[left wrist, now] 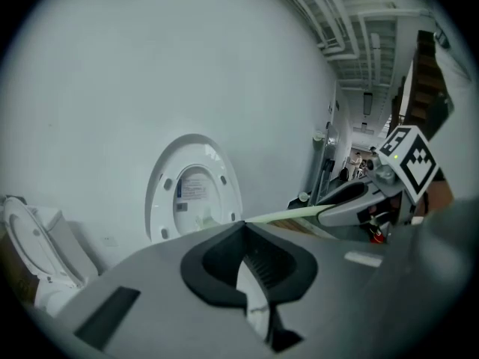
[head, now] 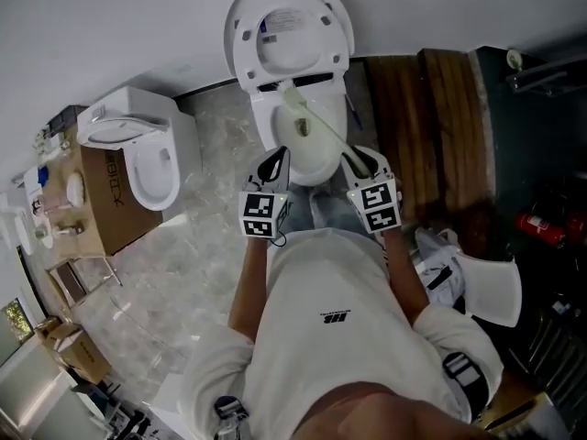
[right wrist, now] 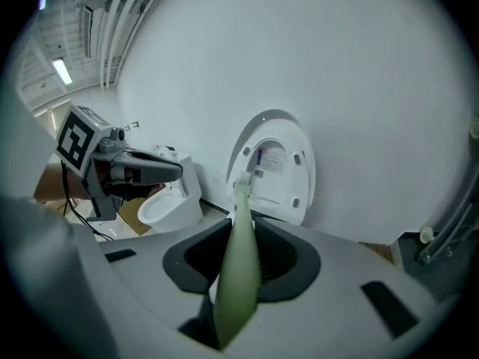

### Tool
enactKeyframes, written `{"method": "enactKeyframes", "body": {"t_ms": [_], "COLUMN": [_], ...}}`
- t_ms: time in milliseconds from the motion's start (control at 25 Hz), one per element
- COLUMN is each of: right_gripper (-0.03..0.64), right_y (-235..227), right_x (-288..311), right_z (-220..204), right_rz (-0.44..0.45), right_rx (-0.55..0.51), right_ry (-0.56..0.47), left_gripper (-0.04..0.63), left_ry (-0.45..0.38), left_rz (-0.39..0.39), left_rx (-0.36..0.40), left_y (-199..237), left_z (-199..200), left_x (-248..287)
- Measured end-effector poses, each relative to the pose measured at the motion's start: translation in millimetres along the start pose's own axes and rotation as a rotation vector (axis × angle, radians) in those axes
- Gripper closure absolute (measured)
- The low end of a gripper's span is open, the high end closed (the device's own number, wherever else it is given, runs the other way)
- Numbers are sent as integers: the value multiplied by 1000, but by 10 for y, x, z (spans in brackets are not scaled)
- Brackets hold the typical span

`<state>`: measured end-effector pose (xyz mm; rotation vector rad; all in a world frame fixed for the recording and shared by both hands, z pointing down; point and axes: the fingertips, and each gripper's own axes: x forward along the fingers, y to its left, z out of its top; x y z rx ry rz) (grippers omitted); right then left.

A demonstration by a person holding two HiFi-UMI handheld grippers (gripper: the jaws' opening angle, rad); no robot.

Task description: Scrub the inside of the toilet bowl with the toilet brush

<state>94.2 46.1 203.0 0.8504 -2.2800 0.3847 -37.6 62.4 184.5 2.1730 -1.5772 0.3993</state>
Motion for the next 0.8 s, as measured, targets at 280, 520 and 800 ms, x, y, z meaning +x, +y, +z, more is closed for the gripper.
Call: {"method": "enactKeyframes", "body": {"t_ms": [280,520,800], "right_gripper": [529,529,529], "right_y": [121,170,228], "right_x": [-385,-518,-740], "right_z": [280,464,541], "right_rz": [28,59,73], "right_rx": [-8,-46,-62], "right_ry": [-110,-163,-204], "left_gripper": [584,584,586], "left_ry": [-57,-87,-89], "left_rz": [13,27,41], "left_rx": [52,62,67], "left_y": [-318,-492,-600], "left_z": [285,430,476], "left_x": [-288,-384,-497]}}
